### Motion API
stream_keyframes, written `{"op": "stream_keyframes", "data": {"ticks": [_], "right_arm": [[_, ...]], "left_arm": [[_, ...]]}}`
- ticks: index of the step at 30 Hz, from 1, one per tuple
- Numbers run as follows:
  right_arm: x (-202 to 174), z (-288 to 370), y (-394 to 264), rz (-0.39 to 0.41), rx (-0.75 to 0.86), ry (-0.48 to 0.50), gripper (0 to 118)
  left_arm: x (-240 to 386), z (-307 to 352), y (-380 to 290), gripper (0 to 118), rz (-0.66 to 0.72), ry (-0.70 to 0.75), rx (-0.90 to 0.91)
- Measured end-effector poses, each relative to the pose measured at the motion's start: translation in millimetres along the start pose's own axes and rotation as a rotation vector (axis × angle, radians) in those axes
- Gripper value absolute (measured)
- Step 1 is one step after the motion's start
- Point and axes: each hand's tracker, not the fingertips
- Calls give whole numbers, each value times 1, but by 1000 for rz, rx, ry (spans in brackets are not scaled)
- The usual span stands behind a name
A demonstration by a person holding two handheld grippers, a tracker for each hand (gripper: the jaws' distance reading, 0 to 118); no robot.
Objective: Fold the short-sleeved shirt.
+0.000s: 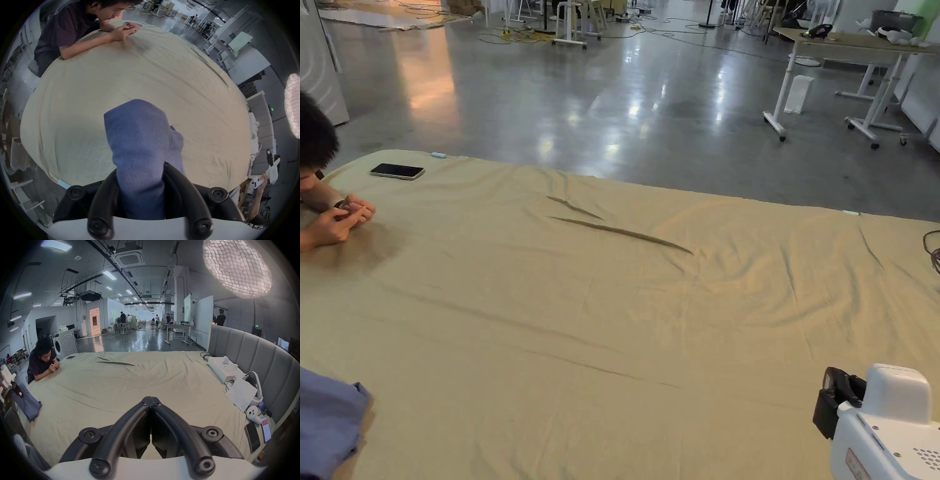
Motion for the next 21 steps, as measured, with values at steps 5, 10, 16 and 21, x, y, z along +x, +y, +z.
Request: {"op": "stream_keyframes", "data": {"ticks": [5, 10, 16, 21], "right_arm": [[-6, 1, 1, 1, 6, 18, 0], [-5, 3, 3, 0, 10, 25, 0], [0, 7, 5, -10, 20, 24, 0], [4, 12, 7, -19, 29, 22, 0]], "left_arm": [[-1, -2, 3, 61, -16, 130, 78], [9, 12, 3, 63, -89, 275, 143], [55, 34, -7, 68, -107, 333, 392], [121, 35, -24, 68, -145, 260, 558]]}}
